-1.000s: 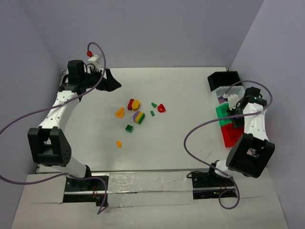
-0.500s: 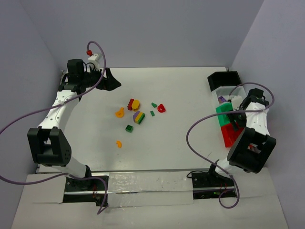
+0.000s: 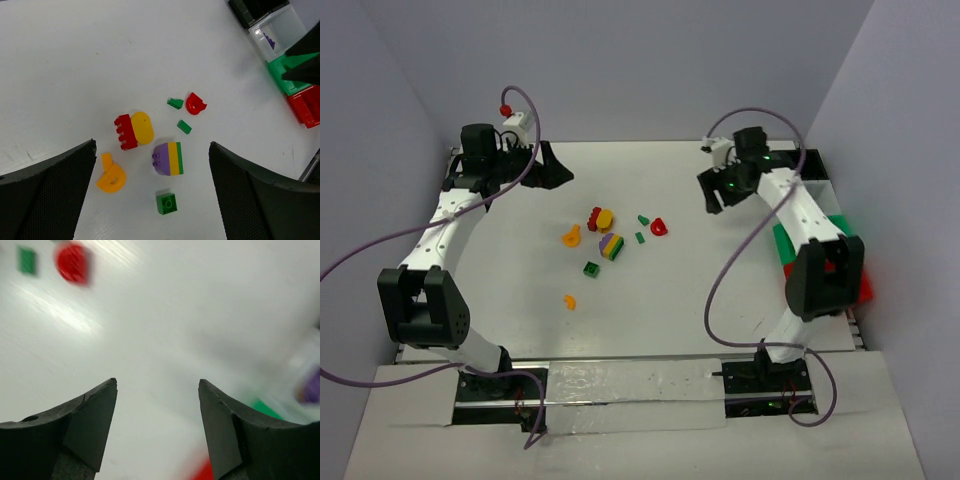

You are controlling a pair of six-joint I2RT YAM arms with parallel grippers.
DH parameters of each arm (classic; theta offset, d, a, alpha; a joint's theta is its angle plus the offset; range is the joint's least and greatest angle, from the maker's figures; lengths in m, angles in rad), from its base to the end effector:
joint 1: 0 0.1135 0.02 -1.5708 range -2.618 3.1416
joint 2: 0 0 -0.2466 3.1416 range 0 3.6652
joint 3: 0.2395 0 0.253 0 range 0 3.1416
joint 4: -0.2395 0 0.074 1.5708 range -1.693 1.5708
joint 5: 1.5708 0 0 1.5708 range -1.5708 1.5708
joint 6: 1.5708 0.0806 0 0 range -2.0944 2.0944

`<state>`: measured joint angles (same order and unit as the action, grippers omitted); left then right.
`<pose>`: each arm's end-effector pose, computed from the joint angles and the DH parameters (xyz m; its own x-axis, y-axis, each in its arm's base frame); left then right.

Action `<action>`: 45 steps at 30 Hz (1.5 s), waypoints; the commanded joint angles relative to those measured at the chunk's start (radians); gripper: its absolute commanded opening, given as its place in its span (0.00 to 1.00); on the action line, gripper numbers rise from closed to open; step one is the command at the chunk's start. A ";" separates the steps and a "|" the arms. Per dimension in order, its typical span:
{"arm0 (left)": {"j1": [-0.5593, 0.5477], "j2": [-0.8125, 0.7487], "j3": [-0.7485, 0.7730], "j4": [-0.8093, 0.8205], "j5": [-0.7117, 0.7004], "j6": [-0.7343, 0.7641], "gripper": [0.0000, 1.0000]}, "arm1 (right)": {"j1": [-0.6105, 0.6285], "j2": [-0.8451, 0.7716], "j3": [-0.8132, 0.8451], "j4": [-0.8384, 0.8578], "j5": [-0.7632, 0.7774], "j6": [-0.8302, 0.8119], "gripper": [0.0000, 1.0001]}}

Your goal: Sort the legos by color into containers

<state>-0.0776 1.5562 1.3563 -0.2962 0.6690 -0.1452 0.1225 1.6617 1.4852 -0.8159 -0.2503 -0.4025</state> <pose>0.3848 -0.0801 0.3048 -0.5571 -0.0705 -0.8275 0.5296 0.7373 -0.4194 0.3728 0.0660 0.2477 -0.6656 -0.4643 -0.5842 -0.5581 0.8294 -0.0233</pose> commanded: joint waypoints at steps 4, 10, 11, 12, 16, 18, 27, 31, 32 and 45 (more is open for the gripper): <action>0.001 -0.033 0.010 0.000 -0.043 0.022 0.99 | 0.209 0.271 0.161 0.120 -0.047 0.318 0.70; 0.004 -0.025 0.006 0.005 -0.043 0.019 0.99 | 0.300 0.402 0.248 0.117 0.006 0.320 0.67; 0.006 -0.025 0.006 0.005 -0.041 0.019 0.99 | 0.305 0.414 0.260 0.120 0.026 0.324 0.67; 0.006 -0.023 0.005 0.005 -0.040 0.019 0.99 | 0.304 0.429 0.269 0.120 0.041 0.327 0.66; 0.007 -0.020 0.002 0.006 -0.041 0.027 0.99 | 0.302 0.483 0.315 0.105 0.088 0.319 0.64; 0.009 -0.014 0.007 0.004 -0.040 0.028 0.99 | 0.303 0.502 0.324 0.098 0.106 0.312 0.63; 0.010 -0.004 0.009 0.007 -0.036 0.024 0.99 | 0.303 0.548 0.322 0.095 0.111 0.281 0.56; 0.010 -0.001 0.013 0.003 -0.038 0.027 0.99 | 0.301 0.559 0.317 0.095 0.111 0.271 0.50; 0.010 0.000 0.015 0.002 -0.037 0.027 0.99 | 0.301 0.566 0.317 0.095 0.108 0.266 0.48; 0.010 0.000 0.021 0.001 -0.032 0.024 0.99 | 0.264 0.355 0.193 0.077 0.070 0.246 0.08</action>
<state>-0.0746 1.5562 1.3544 -0.2974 0.6325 -0.1333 0.4203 2.2000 1.7403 -0.7185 -0.1546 -0.1447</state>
